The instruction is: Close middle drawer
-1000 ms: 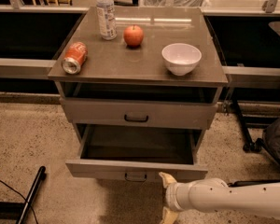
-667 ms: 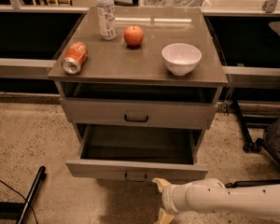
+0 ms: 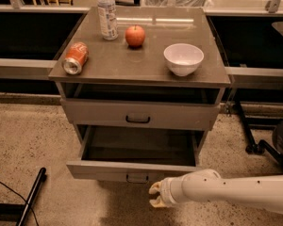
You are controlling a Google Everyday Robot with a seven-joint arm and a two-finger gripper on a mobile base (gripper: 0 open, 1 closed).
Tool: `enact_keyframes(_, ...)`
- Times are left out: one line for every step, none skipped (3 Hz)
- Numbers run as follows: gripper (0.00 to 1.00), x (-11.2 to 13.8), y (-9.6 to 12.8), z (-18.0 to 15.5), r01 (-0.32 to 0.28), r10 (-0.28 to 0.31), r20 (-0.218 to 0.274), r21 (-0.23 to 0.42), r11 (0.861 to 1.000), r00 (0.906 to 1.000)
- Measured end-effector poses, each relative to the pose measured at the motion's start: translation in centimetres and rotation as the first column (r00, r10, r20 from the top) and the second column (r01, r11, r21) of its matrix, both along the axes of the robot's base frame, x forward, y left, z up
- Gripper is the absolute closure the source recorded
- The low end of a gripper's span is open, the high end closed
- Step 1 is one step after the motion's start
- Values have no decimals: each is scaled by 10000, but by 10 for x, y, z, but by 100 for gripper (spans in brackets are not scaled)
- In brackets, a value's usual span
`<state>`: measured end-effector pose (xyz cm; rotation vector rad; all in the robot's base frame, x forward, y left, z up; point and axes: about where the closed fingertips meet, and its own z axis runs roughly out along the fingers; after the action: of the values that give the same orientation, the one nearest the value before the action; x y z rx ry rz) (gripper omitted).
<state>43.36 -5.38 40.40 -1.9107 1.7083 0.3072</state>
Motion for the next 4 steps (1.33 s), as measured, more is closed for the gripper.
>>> enact_keyframes(85, 29, -14, -8, 520, -520, 3, -128, 9986, 9986)
enact_keyframes(100, 55, -28, -13, 1119, -1114, 177, -295, 9933, 9936)
enact_keyframes(94, 75, -39, -17, 1583, -1571, 311, -404, 9866, 9871)
enact_keyframes(96, 90, -43, -21, 1868, -1853, 458, -320, 9819, 9816)
